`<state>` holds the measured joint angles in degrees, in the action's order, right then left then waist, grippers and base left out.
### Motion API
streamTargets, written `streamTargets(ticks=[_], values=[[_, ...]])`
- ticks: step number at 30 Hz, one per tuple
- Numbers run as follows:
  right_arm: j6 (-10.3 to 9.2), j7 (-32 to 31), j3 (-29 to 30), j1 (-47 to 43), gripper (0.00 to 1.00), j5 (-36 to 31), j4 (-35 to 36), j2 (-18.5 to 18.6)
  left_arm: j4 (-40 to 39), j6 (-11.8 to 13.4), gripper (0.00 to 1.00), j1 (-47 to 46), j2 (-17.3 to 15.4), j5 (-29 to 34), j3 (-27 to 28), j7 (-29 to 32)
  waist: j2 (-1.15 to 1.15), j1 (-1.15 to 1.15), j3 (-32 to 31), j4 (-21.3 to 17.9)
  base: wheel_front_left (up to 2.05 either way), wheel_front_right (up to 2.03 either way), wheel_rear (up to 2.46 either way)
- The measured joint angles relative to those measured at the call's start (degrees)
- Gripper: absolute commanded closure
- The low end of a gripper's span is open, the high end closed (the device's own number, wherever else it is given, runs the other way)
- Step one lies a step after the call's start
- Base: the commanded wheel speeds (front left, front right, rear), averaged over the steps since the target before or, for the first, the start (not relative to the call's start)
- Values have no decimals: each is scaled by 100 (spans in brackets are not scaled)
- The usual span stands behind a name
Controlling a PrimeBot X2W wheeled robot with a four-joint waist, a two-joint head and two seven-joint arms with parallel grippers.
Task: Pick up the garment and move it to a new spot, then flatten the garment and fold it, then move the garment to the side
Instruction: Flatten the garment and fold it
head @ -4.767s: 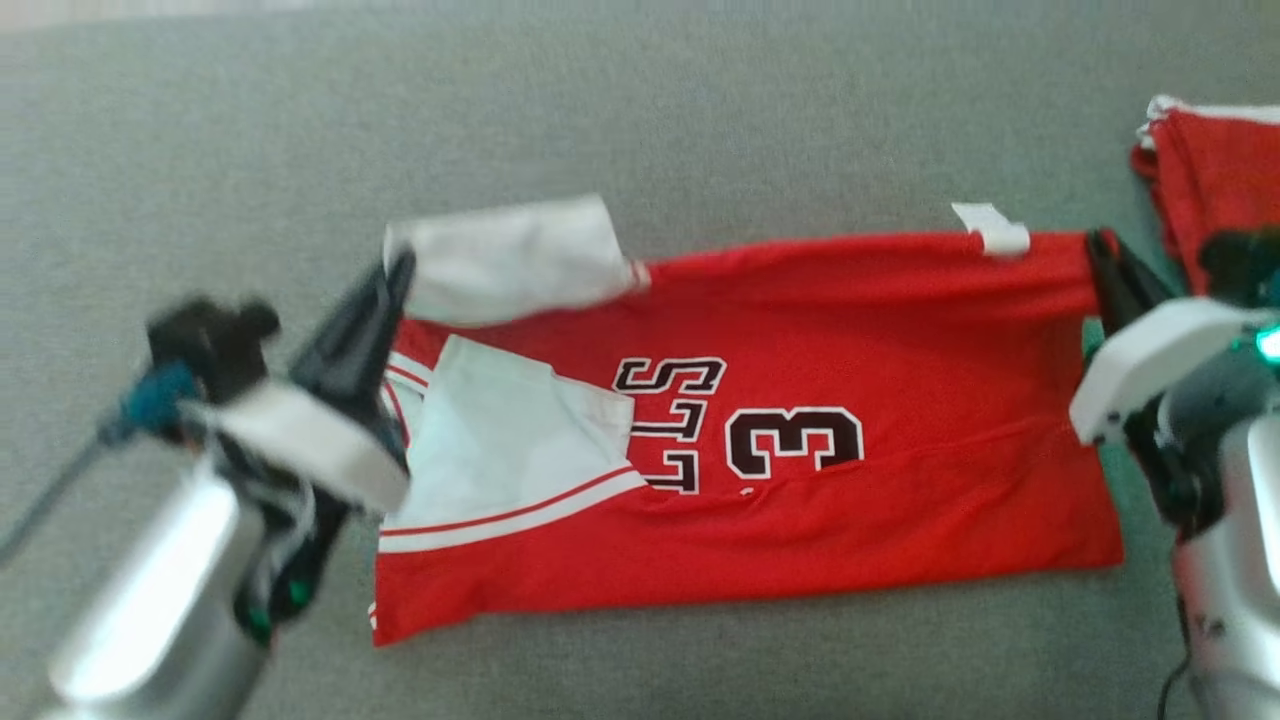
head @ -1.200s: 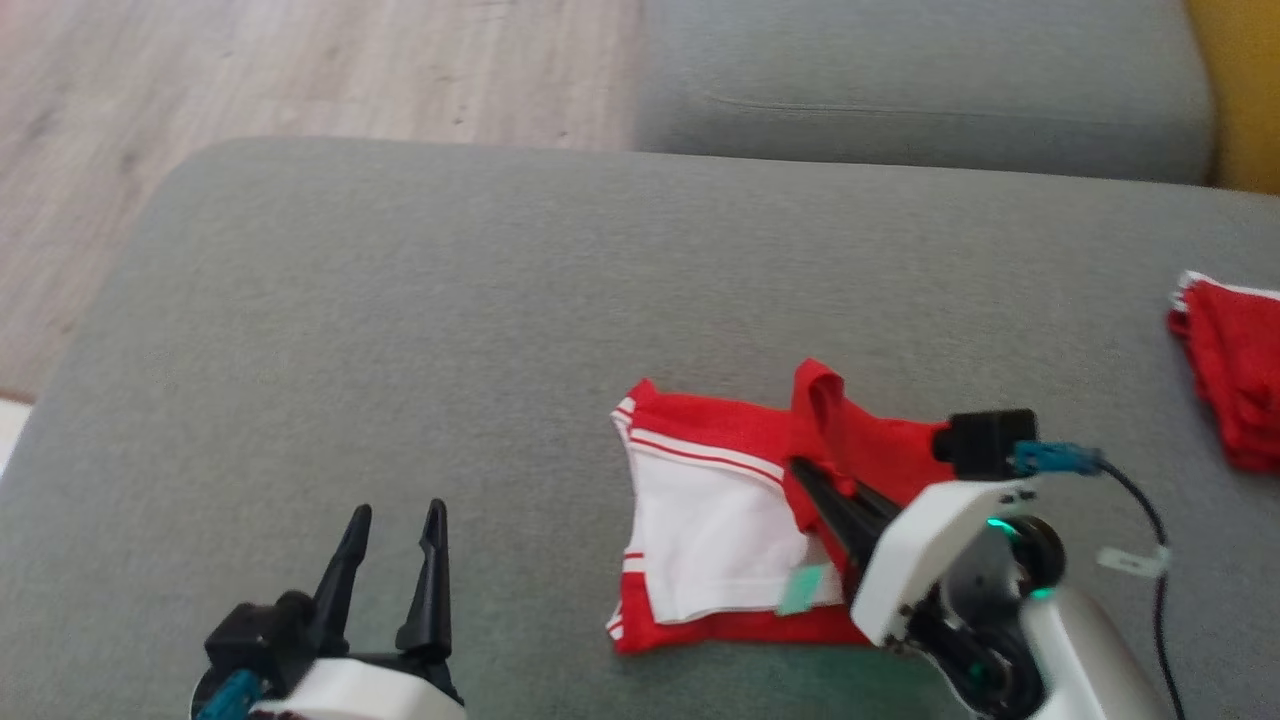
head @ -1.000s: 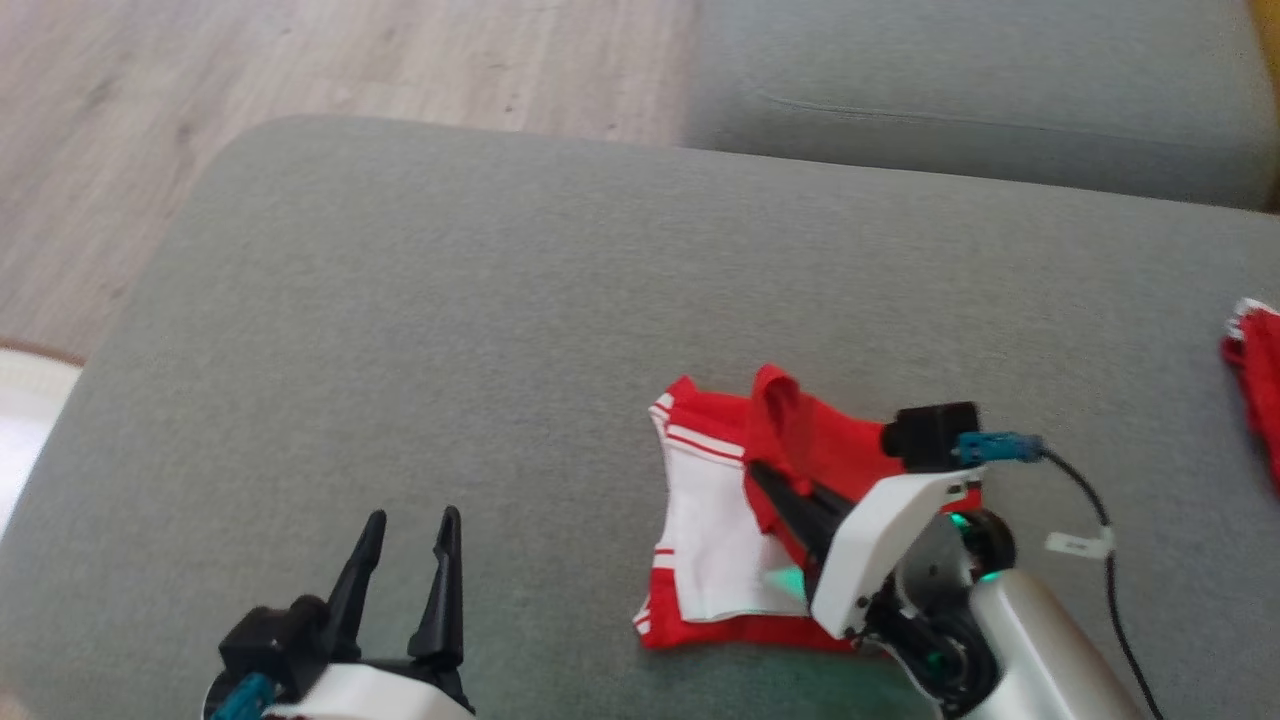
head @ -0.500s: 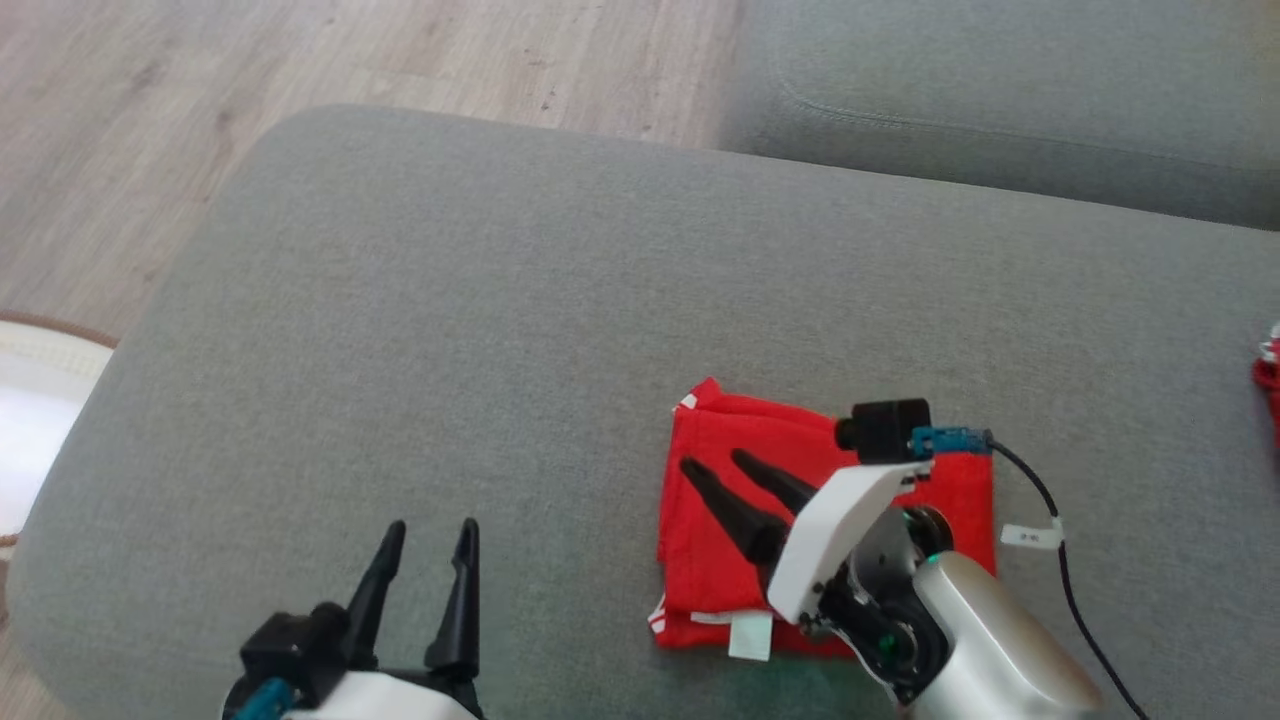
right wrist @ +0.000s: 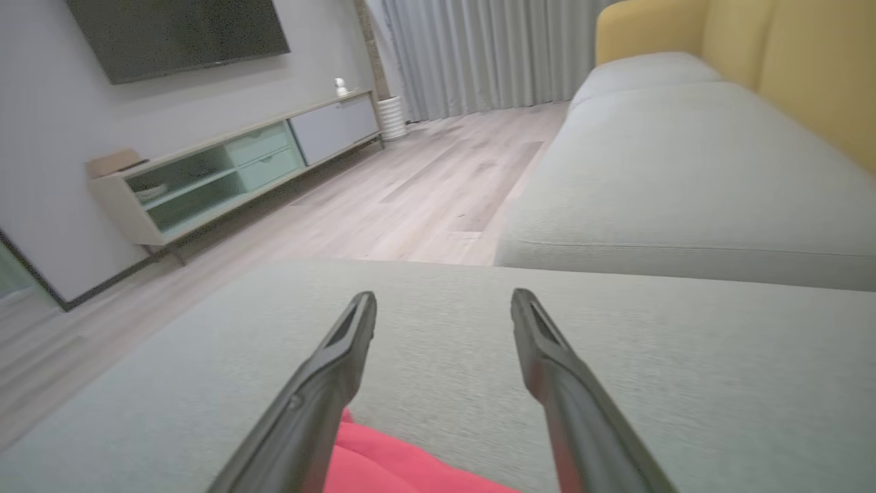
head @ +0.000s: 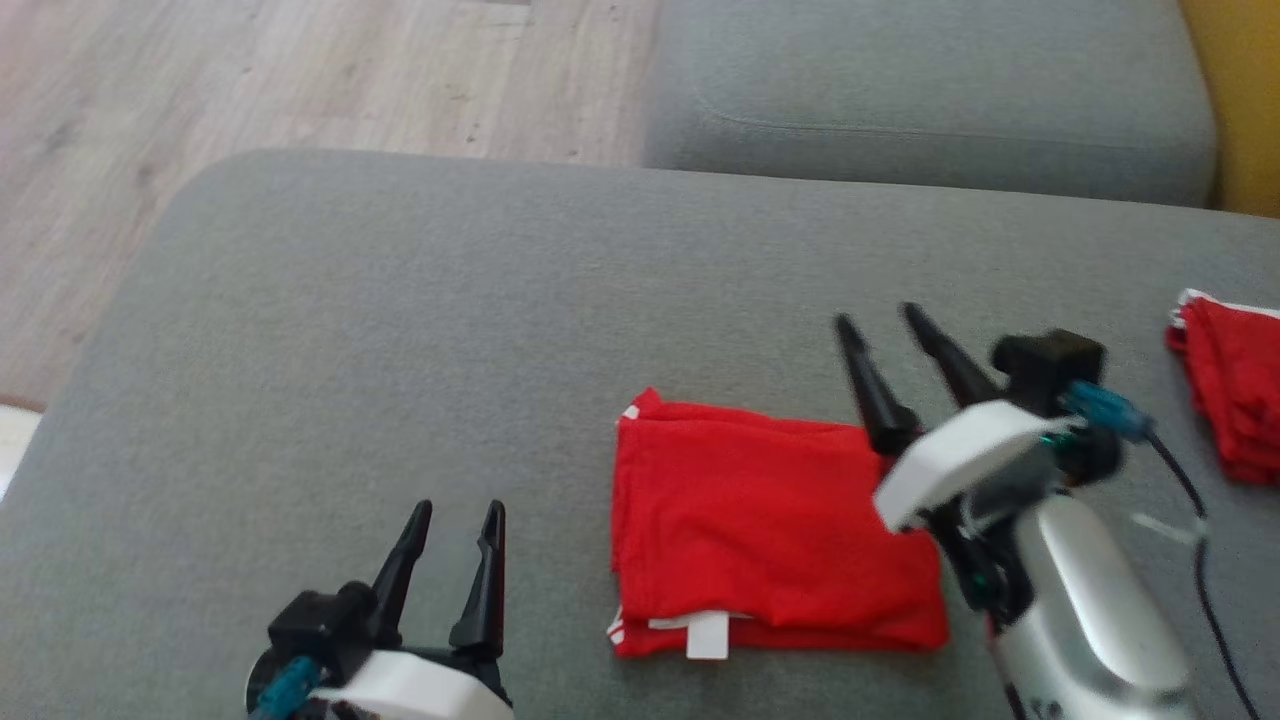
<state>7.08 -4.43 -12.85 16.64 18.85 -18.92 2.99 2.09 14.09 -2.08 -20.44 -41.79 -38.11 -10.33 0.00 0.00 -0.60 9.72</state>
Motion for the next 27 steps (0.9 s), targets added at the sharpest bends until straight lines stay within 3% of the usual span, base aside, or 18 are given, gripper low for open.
streamTargets(ticks=[9, 18, 27], values=[[0, 169, 826, -1313, 0, -1071, 801, -10, 246, 60, 0, -27, 80, 44, 130, -222, 0, 0, -124, -321, 0, 0, 0], [0, 604, 1042, -2351, 0, -1060, 1152, -36, 469, 83, 0, 509, 87, 53, 400, -344, 0, 0, -286, -410, 0, 0, 0], [0, 868, 1063, -2520, 0, -866, 1087, -41, 508, 85, 0, 620, 56, 153, 504, -392, 0, 0, -355, -432, 0, 0, 0]])
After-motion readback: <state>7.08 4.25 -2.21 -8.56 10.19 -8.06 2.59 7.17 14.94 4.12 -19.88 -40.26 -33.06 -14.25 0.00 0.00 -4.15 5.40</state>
